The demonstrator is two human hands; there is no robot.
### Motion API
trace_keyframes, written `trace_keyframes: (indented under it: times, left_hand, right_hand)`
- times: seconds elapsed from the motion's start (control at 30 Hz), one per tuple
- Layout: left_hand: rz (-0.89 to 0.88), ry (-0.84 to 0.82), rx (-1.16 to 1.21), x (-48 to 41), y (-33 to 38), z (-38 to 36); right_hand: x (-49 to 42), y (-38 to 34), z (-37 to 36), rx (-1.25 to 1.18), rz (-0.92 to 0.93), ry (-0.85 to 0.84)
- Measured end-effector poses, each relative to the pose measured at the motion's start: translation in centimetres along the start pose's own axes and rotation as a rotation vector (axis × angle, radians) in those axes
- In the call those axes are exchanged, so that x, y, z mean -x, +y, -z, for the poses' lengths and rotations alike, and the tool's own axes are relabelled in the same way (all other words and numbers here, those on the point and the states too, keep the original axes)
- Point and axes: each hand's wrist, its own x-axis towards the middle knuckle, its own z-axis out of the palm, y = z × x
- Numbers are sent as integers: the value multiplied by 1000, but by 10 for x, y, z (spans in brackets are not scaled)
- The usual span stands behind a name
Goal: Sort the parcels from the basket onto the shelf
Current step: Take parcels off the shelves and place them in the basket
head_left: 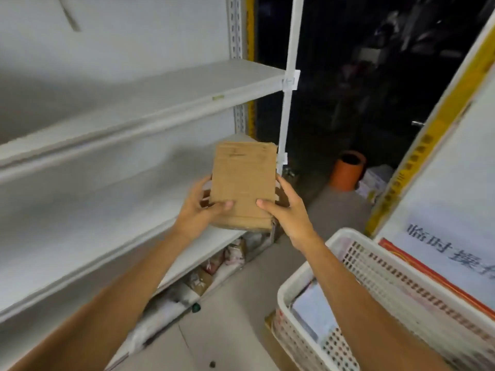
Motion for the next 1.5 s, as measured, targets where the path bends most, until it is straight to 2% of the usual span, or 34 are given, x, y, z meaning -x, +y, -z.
trace_keyframes:
  times: [0.17, 0.4, 0.77, 0.93, 1.03, 1.27, 1.43, 1.5]
  left_hand:
    - [22, -171, 57, -14, -21, -88]
    - [82, -455, -58, -31, -57, -182]
    - [269, -950, -109, -34, -143, -298]
    - [372, -1123, -194, -8, -195, -343]
    - [415, -1169, -244, 9, -228, -368]
    - [452, -1164, -329, 13, -300, -432]
    - [547, -1024, -253, 10, -340, -465]
    - [535, -1013, -209, 11, -348, -471]
  right_hand:
    - [29, 24, 77, 5, -93, 215]
    - [79, 65, 144, -55, -207, 480]
    - [151, 136, 187, -119, -537, 877]
    - [193, 181, 195, -149, -699, 976]
    - [209, 214, 212, -147, -751, 1022]
    - [206, 310, 267, -138, -813, 975]
    - [187, 378, 297, -117, -780, 911]
    - [179, 395, 304, -60, -792, 897]
